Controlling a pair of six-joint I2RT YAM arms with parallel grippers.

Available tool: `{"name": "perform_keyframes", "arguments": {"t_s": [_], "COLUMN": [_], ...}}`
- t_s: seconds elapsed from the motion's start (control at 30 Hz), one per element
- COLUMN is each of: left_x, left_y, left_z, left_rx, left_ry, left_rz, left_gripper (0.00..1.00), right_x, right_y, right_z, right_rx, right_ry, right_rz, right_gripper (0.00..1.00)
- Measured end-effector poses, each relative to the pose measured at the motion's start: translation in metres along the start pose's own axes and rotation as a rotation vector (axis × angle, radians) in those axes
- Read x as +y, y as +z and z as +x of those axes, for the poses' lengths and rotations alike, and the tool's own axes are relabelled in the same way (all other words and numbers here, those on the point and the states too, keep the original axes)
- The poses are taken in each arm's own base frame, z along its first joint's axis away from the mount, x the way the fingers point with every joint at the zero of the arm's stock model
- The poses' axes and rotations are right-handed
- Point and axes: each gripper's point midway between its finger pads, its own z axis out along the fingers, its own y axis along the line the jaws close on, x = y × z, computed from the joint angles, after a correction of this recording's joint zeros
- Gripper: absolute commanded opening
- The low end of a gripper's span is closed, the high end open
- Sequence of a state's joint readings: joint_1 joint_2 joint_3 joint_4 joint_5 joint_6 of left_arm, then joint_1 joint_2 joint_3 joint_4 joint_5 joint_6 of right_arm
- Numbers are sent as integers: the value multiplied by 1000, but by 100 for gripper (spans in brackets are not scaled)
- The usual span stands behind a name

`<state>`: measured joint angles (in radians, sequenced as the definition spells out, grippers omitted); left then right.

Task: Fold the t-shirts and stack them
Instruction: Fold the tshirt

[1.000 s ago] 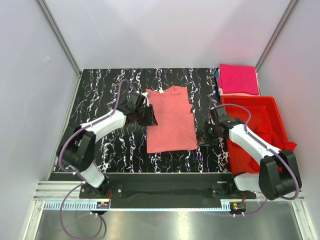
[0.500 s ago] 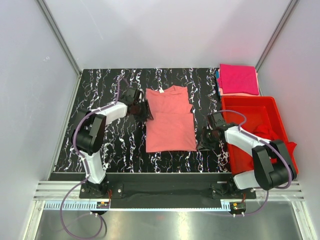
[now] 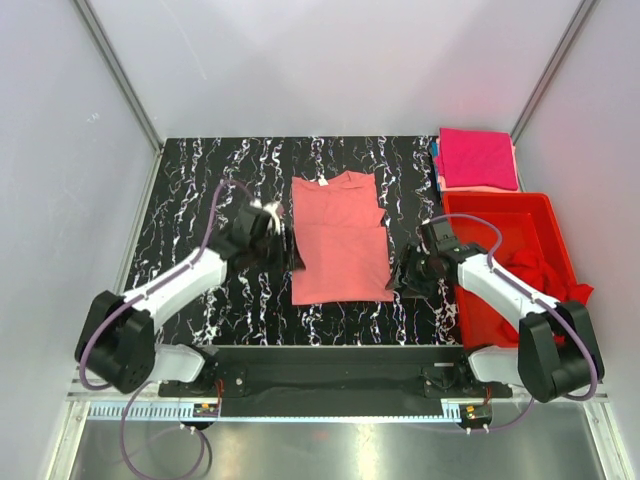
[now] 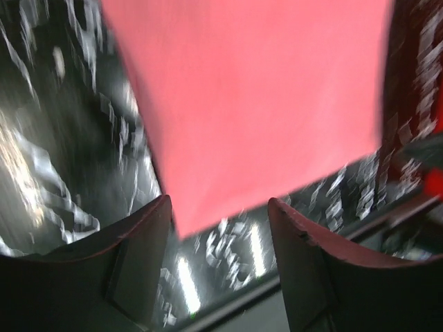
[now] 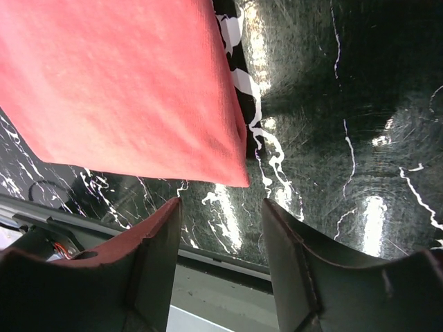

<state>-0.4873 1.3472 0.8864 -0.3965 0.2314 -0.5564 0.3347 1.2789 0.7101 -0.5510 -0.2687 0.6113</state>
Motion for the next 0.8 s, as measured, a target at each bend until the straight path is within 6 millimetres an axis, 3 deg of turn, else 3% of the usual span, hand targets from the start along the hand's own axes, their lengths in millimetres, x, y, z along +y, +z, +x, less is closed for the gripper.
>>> {"name": "perform_keyframes", "arguments": {"t_s": [0.13,0.27,0.43,0.63,0.8], "left_x": [30,50,39,35,34], "left_y": [6,12,19,24,27], "left_z": [69,105,100,101,99], "left_rx": [109,177,137,113,90], "left_ry": [-49,-125,-151,-174,-192], "left_rz": [-47,-82,-38,-12,-3], "left_gripper": [68,68,69,68,59], "right_x": [-1,-2,-8,-4,-3], "right_y": [5,16,32,37,38], "right_z": [1,3,14,18,18], "right_rx": [15,43,88,88,65], "right_ry": [10,22,53,80,93], "right_rz": [6,5,-10,-53,-78], "right_gripper": [61,61,60,57,50]}}
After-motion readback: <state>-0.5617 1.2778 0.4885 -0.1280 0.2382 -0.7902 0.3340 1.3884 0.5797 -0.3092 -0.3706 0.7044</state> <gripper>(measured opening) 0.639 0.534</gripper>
